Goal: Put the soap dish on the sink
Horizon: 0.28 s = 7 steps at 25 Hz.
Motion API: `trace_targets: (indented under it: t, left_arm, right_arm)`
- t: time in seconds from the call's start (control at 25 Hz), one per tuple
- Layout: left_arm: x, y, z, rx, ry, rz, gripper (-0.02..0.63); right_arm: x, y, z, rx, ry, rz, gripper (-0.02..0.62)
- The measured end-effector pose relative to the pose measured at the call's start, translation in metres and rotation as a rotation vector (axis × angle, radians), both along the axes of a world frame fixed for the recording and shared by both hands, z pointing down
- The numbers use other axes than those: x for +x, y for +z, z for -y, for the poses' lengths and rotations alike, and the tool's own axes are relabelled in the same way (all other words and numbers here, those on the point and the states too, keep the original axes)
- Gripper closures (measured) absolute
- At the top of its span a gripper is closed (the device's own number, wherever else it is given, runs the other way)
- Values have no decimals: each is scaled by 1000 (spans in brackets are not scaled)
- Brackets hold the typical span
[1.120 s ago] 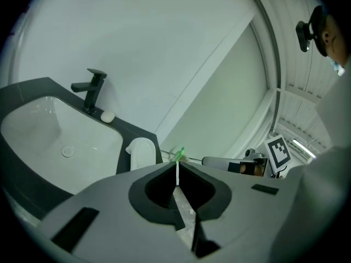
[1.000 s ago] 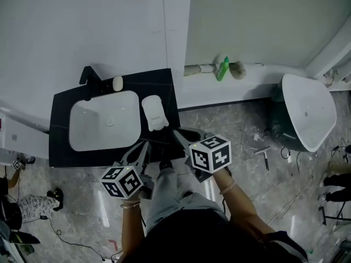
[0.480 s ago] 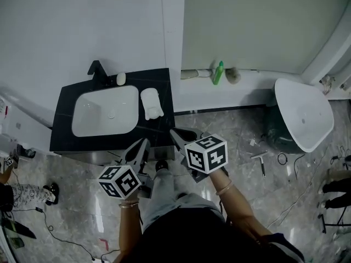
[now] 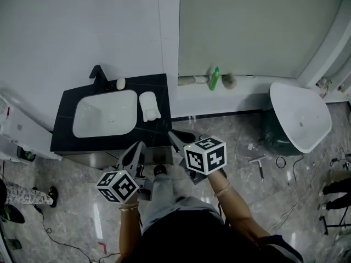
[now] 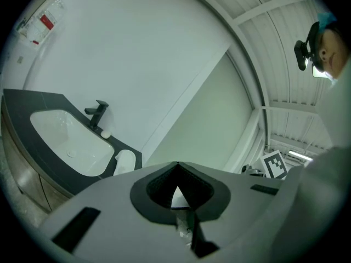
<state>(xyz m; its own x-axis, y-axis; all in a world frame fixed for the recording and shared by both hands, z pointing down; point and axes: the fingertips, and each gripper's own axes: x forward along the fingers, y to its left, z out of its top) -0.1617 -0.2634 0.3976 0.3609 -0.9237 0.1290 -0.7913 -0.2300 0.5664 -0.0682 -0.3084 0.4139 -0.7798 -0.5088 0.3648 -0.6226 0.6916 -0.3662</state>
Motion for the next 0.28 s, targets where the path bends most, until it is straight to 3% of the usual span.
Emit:
trace_targets:
  t: [0.28]
  left_arm:
    - [5, 7, -15, -44, -13, 43, 603]
  right_arm:
    - [7, 0, -14, 11, 6, -53, 577]
